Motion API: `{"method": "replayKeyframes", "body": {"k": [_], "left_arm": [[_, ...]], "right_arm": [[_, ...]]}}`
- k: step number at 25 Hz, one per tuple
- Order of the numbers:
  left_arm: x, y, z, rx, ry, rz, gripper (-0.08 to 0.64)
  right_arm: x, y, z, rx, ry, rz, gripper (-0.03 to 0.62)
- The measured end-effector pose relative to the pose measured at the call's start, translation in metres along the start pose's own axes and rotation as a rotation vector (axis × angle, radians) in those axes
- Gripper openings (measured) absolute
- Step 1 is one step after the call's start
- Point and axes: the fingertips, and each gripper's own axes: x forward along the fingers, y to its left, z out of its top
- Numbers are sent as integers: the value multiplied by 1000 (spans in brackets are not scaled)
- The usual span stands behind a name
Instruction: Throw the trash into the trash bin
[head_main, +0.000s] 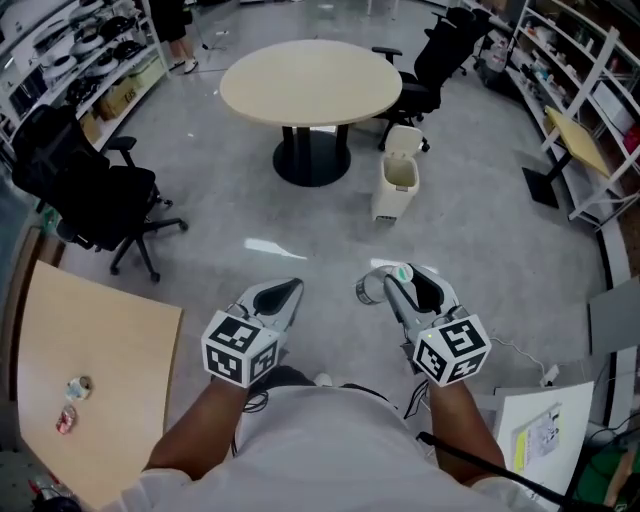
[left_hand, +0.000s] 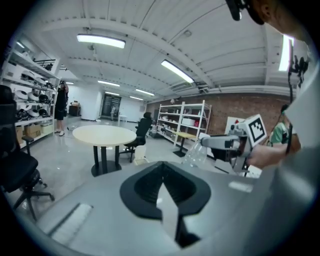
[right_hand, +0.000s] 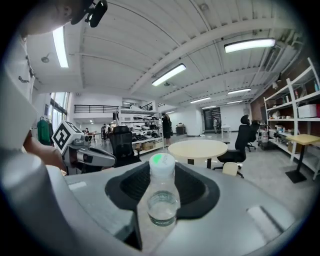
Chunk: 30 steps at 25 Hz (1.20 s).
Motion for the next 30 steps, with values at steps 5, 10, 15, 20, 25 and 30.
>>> {"method": "replayKeyframes", "body": {"k": [5, 10, 15, 20, 25, 30], "left_arm": [[25, -21, 2, 48, 42, -74, 8], [55, -40, -5, 86, 97, -160, 8], [80, -47, -3, 112, 139, -234, 8], [126, -52, 7, 93, 138, -285, 8], [175, -53, 27, 91, 119, -326, 8], [227, -37, 62, 97, 88, -342, 8]], "right_arm": [[-30, -27, -16, 54, 4, -94, 153], [-54, -56, -31, 102, 8, -191, 153], [-63, -78, -32, 134, 8, -269, 153], [-62, -111, -35, 146, 35, -314, 153], [-42, -155, -30, 139, 57, -336, 153], [-8, -195, -10, 147, 54, -327, 153]]}}
